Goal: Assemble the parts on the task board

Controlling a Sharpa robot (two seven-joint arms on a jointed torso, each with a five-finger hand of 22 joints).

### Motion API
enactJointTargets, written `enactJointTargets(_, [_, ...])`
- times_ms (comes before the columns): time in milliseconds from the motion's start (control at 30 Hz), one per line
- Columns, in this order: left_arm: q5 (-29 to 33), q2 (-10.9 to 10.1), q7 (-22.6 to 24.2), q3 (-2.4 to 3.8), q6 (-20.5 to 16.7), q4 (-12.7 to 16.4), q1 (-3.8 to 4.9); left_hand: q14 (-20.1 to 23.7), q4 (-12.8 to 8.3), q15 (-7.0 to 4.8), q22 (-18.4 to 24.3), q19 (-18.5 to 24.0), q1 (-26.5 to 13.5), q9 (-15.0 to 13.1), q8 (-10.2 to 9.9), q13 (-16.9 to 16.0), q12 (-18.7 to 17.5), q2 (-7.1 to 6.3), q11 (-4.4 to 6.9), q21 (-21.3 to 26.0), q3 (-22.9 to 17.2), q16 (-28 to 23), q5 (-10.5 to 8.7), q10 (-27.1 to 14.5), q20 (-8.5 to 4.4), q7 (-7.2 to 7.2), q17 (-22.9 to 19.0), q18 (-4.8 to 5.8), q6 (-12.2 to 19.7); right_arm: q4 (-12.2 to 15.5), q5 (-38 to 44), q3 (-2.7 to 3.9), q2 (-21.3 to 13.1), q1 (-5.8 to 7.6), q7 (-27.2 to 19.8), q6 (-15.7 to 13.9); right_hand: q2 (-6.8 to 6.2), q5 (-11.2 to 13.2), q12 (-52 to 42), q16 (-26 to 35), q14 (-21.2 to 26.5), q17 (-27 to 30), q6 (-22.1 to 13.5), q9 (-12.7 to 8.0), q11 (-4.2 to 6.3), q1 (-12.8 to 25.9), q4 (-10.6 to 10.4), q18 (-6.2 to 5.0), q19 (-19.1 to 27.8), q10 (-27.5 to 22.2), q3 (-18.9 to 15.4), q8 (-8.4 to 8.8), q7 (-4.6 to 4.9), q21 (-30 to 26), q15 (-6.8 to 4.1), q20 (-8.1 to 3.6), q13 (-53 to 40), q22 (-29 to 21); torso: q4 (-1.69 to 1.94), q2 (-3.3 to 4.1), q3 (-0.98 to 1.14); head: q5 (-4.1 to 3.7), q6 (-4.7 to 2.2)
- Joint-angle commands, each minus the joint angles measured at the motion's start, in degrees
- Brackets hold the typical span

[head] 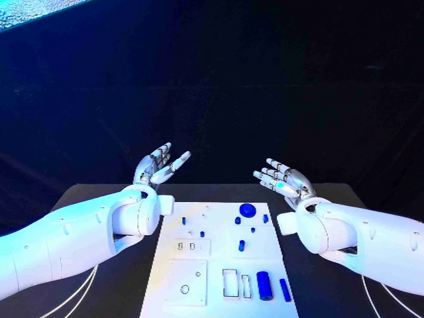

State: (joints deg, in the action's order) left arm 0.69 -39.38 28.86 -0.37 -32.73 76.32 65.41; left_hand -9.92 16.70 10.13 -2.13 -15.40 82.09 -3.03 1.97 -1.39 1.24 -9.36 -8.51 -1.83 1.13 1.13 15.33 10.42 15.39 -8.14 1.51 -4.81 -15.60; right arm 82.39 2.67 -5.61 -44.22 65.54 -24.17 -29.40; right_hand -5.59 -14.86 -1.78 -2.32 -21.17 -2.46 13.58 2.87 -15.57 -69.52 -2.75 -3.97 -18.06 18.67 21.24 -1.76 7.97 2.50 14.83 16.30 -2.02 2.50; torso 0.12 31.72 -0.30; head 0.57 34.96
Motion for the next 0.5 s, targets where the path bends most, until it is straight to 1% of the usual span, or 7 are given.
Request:
enactJointTargets(33, [-0.1, 0.2, 0.9, -0.01, 4.7, -0.2, 0.1, -0.4, 0.4, 0.62, -0.1, -0.2, 1.6, -0.1, 0.4, -0.2, 0.3, 0.41, -0.22, -0.4, -0.1, 0.4, 0.42, 0.9, 0.47, -2.85, 0.1, -1.32, -0.9, -0.8, 3.5, -0.47, 0.1, 0.55, 2.7, 10.0, -0.08, 0.9, -1.4, -2.5, -11.4, -1.6, 7.6, 1.5, 0.3, -5.8, 2.5, -2.49, -5.6, 9.4, 2.5, -1.94, 9.27, 2.3, -0.8, 0.35, -0.7, 1.1, 0.01, 0.01, -0.01, 0.0, -0.01])
enactJointTargets(100, [-0.1, 0.2, 0.9, -0.01, 4.7, -0.2, 0.1, -1.1, 0.4, 0.79, -0.2, -0.2, 1.7, -0.2, 0.4, -0.3, 0.4, 1.25, -0.96, -0.5, -0.6, 0.5, 0.29, 1.8, 0.55, -3.49, 0.3, -2.08, -1.4, -1.2, 3.8, -0.71, 0.2, 0.78, 3.0, 11.0, -0.18, 1.5, -2.5, -4.2, -18.1, -2.6, 12.8, 2.5, 0.85, -7.1, 3.7, -3.32, -9.7, 16.4, 3.3, -3.43, 9.1, 3.8, -1.67, 0.34, -1.3, 1.8, 0.01, 0.01, -0.01, 0.0, -0.01])
enactJointTargets(133, [-0.1, 0.2, 0.9, -0.01, 4.7, -0.2, 0.1, -2.0, 0.4, 1.02, -0.2, -0.4, 1.8, -0.2, 0.6, -0.3, 0.5, 1.82, -1.72, -0.6, -1.0, 0.7, 0.21, 2.8, 0.62, -4.15, 0.4, -2.77, -2.0, -1.3, 3.9, -0.77, 0.2, 0.85, 3.1, 11.3, -0.07, 1.8, -4.0, -6.0, -25.2, -3.6, 18.1, 3.6, 1.35, -8.3, 4.9, -4.36, -18.7, 24.2, 4.3, -5.01, 8.99, 6.9, -2.7, 0.26, -1.9, 3.3, 0.01, 0.01, -0.01, 0.0, -0.01])
enactJointTargets(167, [-0.1, 0.2, 0.9, -0.01, 4.7, -0.2, 0.1, -2.7, 0.3, 1.11, -0.3, -0.6, 1.9, -0.3, 0.7, -0.4, 0.6, 2.26, -2.11, -0.7, -1.3, 0.8, 0.16, 3.8, 0.8, -4.55, 0.5, -3.34, -2.9, -1.3, 3.9, -0.81, 0.2, 0.88, 3.1, 11.4, -0.05, 2.2, -4.2, -6.3, -26.6, -3.7, 20.7, 4.0, 1.72, -8.7, 5.4, -4.84, -21.5, 27.5, 4.9, -5.64, 8.77, 8.0, -2.99, 0.22, -1.8, 3.7, 0.01, 0.01, -0.01, 0.0, -0.01])
enactJointTargets(200, [-0.1, -3.2, 1.1, -0.03, 7.2, 2.7, 0.09, -3.6, 0.3, 1.14, -0.3, -0.8, 2.0, -0.4, 0.9, -0.5, 0.7, 2.59, -2.37, -0.8, -1.6, 0.9, 0.13, 4.6, 0.95, -4.78, 0.6, -3.75, -3.7, -3.2, 24.1, -0.77, -0.8, 2.2, 1.8, 6.5, -0.14, 2.5, -4.1, -6.4, -27.3, -3.8, 22.0, 4.2, 1.89, -8.9, 5.7, -5.05, -22.1, 29.0, 5.3, -5.94, 8.69, 8.3, -3.2, 0.2, -1.8, 3.7, 0.08, 1.45, -0.04, -0.2, 1.0])
enactJointTargets(367, [-0.8, -5.1, 1.8, 0.05, 7.2, 4.9, 0.11, -19.8, 0.0, 2.39, -3.2, -18.1, 3.3, -2.3, 3.9, -1.6, 2.6, 5.33, -4.83, -6.6, -3.6, 4.8, -0.18, 20.4, 1.28, -6.75, 3.2, -3.62, -15.5, -3.8, 32.5, -0.68, -1.0, 2.9, 2.6, 4.7, -1.1, 3.6, -3.2, -7.4, -33.7, -4.1, 33.8, 5.8, 3.49, -9.0, 7.6, -6.5, -27.6, 35.9, 8.6, -8.45, 7.42, 10.8, -5.18, -0.42, -1.6, 4.1, 0.25, 2.36, 0.09, -0.54, 1.1])
enactJointTargets(500, [-1.8, -6.7, 1.8, 0.4, 7.4, 7.0, 0.11, -33.8, -0.2, 1.77, -4.5, -26.3, 4.7, -3.4, 5.6, -2.1, 3.5, 5.76, -5.07, -10.8, -4.6, 8.7, -0.15, 32.3, 1.19, -6.21, 5.9, -4.37, -22.4, -3.7, 37.7, -0.63, -1.3, 3.5, 3.6, 4.0, -1.62, 3.6, -2.5, -7.5, -35.8, -4.1, 35.8, 5.9, 3.97, -8.6, 8.0, -6.5, -29.3, 38.0, 9.5, -8.73, 7.06, 11.7, -5.8, -1.07, -1.6, 4.2, 0.39, 3.17, 0.14, -0.88, 1.08])
